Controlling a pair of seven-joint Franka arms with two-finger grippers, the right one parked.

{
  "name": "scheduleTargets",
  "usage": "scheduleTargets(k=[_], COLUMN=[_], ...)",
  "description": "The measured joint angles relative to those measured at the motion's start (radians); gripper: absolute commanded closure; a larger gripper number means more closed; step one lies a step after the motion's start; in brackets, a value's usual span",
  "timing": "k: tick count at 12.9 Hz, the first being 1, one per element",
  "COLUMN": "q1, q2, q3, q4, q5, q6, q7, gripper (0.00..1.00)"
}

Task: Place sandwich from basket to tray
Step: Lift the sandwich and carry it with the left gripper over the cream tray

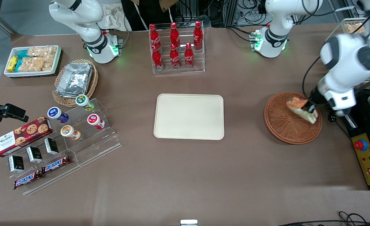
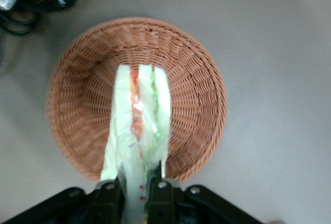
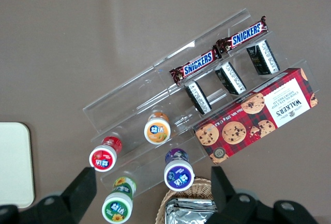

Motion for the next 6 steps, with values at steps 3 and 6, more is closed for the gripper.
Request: scheduleTargets(k=[3, 6], q1=[-0.001, -0.011], q2=[-0.010, -0.006], q3=[-0.049, -0.163], q4=[0.308, 0.482], q5=[0.000, -0.017], q6=[-0.385, -0.521], q7=[0.156, 0.246], gripper=[1.00, 1.00])
